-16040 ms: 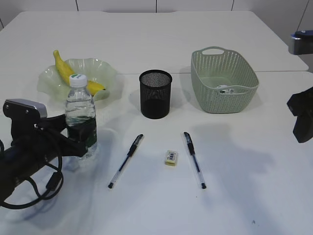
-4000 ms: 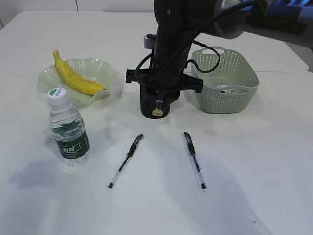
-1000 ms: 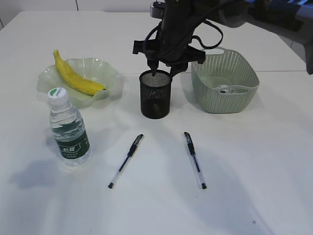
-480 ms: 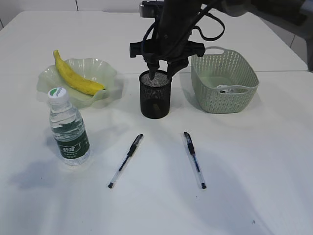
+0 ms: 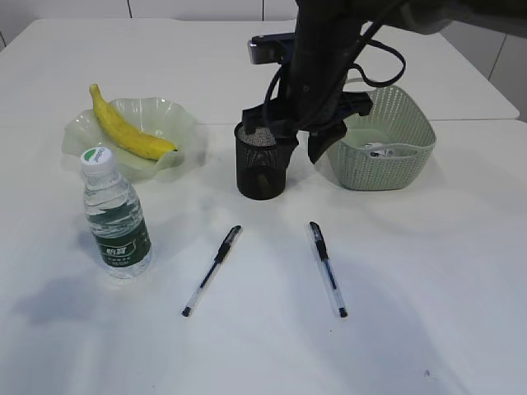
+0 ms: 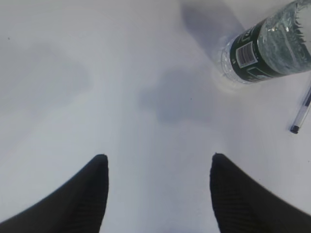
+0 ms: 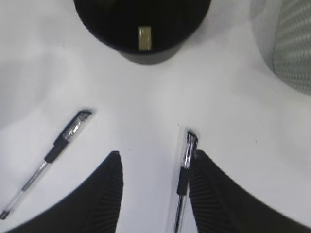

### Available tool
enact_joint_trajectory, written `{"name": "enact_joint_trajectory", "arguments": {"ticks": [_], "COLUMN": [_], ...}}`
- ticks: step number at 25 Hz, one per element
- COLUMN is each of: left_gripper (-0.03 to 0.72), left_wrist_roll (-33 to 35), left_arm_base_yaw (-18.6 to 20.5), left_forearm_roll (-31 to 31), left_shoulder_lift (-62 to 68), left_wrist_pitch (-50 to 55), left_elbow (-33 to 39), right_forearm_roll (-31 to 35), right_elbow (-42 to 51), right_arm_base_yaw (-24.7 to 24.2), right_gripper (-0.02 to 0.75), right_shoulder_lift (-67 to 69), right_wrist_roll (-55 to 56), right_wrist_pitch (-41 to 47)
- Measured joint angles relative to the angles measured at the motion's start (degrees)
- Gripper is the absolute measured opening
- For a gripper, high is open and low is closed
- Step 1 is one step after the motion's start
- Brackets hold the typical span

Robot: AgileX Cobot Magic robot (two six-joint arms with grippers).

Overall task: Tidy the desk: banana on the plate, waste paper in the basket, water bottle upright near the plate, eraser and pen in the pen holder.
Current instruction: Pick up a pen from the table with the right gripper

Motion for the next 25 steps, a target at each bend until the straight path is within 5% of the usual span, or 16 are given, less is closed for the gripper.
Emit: {"name": "enact_joint_trajectory", "arguments": {"ticks": [17,25], "left_gripper": [0.465,0.465], "left_wrist_roll": [0.00,0.00], "left_arm_base_yaw": [0.00,0.00], "left_forearm_roll": [0.00,0.00], "left_shoulder_lift": [0.00,0.00], "left_wrist_pitch": [0.22,0.27], "left_elbow": [0.00,0.00], "right_forearm_roll": [-4.90,-4.90], "right_elbow": [19.29,20.70], "right_arm_base_yaw": [0.00,0.00], "right_gripper": [0.274,0.271], "right_shoulder_lift": [-9.44,-9.44], "right_wrist_roll": [-3.38,-1.44], "right_wrist_pitch": [-0.30,-1.93]}}
